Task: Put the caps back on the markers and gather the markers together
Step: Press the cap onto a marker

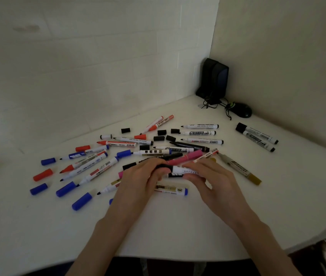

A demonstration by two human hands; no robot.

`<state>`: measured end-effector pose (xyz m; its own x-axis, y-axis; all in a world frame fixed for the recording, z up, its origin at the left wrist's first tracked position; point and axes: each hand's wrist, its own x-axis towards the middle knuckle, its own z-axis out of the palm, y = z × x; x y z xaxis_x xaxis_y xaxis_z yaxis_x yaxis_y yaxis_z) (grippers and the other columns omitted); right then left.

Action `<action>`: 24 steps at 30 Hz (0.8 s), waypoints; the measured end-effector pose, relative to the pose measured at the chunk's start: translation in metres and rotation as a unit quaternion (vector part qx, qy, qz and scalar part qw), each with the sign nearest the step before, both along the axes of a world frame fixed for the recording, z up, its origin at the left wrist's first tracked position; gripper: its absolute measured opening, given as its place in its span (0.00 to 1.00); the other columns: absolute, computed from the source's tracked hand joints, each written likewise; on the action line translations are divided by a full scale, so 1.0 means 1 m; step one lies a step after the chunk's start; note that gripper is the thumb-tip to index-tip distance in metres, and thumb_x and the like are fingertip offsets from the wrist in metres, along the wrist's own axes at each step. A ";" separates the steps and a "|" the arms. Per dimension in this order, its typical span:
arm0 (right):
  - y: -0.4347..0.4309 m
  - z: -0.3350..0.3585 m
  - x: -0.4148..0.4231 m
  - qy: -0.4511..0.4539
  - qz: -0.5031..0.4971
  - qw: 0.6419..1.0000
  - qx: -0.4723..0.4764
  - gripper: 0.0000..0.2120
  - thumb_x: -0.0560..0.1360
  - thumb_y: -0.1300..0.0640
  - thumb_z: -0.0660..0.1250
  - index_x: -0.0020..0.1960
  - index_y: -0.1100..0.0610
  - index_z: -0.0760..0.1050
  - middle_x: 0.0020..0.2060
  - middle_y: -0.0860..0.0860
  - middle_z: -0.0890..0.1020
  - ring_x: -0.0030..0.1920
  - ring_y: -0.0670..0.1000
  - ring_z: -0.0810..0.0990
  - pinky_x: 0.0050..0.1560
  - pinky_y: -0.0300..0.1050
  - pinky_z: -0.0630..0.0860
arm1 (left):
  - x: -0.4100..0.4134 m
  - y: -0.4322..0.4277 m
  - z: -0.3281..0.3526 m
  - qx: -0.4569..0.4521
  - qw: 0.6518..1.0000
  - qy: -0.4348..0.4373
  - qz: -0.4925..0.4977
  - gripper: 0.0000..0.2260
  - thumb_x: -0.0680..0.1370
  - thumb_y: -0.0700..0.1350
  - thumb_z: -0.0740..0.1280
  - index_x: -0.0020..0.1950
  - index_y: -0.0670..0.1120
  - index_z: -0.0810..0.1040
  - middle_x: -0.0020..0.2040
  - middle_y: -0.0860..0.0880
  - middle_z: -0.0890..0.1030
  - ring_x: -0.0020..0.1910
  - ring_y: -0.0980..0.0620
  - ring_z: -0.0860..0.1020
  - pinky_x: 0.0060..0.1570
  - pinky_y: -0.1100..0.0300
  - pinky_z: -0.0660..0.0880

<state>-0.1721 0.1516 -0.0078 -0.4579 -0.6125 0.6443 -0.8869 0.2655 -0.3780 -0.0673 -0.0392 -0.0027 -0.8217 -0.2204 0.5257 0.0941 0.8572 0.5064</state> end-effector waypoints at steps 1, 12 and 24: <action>-0.001 -0.002 0.001 0.009 -0.005 1.000 -0.004 0.10 0.80 0.55 0.67 0.59 0.56 0.82 0.50 0.48 0.82 0.47 0.41 0.75 0.50 0.33 0.73 | 0.000 0.001 0.000 0.009 1.000 0.005 0.004 0.10 0.79 0.50 0.64 0.57 0.51 0.81 0.47 0.63 0.77 0.41 0.71 0.74 0.50 0.81 0.68; 0.005 -0.015 -0.012 -0.057 0.025 0.998 -0.013 0.11 0.77 0.57 0.71 0.59 0.55 0.83 0.51 0.46 0.83 0.50 0.43 0.80 0.50 0.45 0.79 | -0.007 0.002 0.002 0.080 0.994 -0.067 -0.034 0.19 0.78 0.63 0.56 0.57 0.54 0.79 0.47 0.58 0.82 0.45 0.63 0.80 0.48 0.65 0.77; -0.023 -0.008 0.031 0.037 0.056 0.998 0.020 0.10 0.80 0.56 0.67 0.58 0.57 0.82 0.51 0.50 0.83 0.51 0.50 0.80 0.52 0.43 0.76 | -0.012 0.010 0.028 0.668 0.708 -0.178 -0.140 0.30 0.84 0.54 0.47 0.54 0.38 0.84 0.58 0.39 0.83 0.59 0.40 0.81 0.60 0.47 0.78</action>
